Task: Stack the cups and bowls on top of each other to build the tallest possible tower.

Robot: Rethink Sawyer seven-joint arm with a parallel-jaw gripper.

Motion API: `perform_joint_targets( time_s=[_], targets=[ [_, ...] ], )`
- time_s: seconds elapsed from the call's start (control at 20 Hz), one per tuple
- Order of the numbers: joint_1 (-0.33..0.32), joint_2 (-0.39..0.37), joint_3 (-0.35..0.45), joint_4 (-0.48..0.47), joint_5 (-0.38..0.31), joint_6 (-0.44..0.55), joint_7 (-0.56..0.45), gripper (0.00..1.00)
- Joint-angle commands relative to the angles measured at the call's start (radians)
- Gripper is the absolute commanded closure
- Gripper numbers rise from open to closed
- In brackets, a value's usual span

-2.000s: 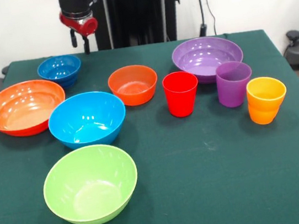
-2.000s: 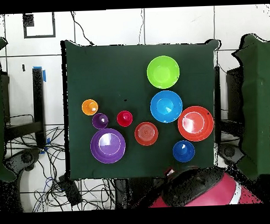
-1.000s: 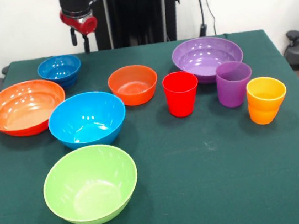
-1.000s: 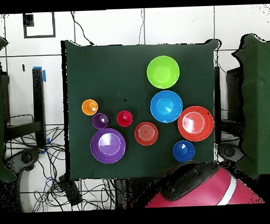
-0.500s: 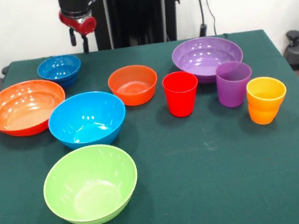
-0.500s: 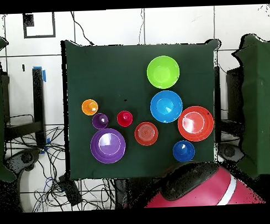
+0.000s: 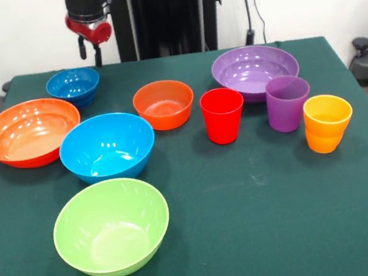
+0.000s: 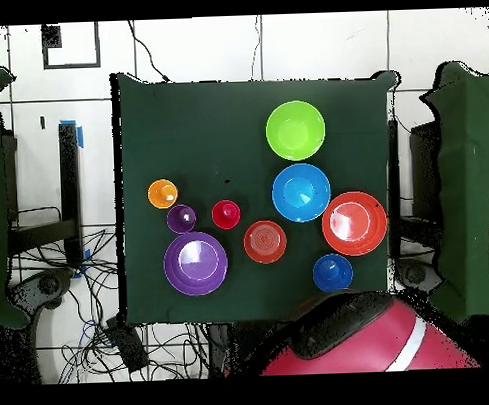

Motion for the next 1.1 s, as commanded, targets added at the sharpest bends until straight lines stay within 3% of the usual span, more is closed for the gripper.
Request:
perform_joint_targets(
  time_s=[0.05,0.25,1.1],
  targets=[
    [0.02,0.025,0.066,-0.152,-0.066,-0.048,-0.073,0.0],
    [0.036,0.044,0.039,-0.168,-0.071,-0.074,-0.079,0.0],
    [0.016,0.007,0.079,-0.162,-0.138,-0.024,-0.059,0.0]
  ],
)
